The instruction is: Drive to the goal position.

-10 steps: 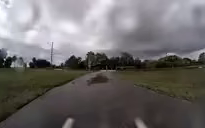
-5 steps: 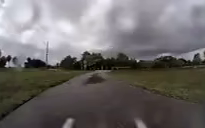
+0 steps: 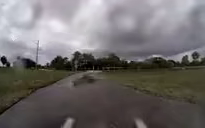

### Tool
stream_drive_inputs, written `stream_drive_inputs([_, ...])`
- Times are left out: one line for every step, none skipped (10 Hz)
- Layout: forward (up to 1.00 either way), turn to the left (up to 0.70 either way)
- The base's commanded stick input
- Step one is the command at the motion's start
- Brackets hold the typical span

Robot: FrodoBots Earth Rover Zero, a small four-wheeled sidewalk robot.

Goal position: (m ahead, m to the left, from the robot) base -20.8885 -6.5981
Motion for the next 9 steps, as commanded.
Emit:
stream_drive_inputs([0.00, -1.00])
stream_drive_inputs([0.00, -1.00])
stream_drive_inputs([0.00, -1.00])
stream_drive_inputs([0.00, -1.00])
stream_drive_inputs([0.00, -1.00])
stream_drive_inputs([0.00, -1.00])
stream_drive_inputs([0.00, -1.00])
stream_drive_inputs([0.00, -1.00])
stream_drive_inputs([0.00, -1.00])
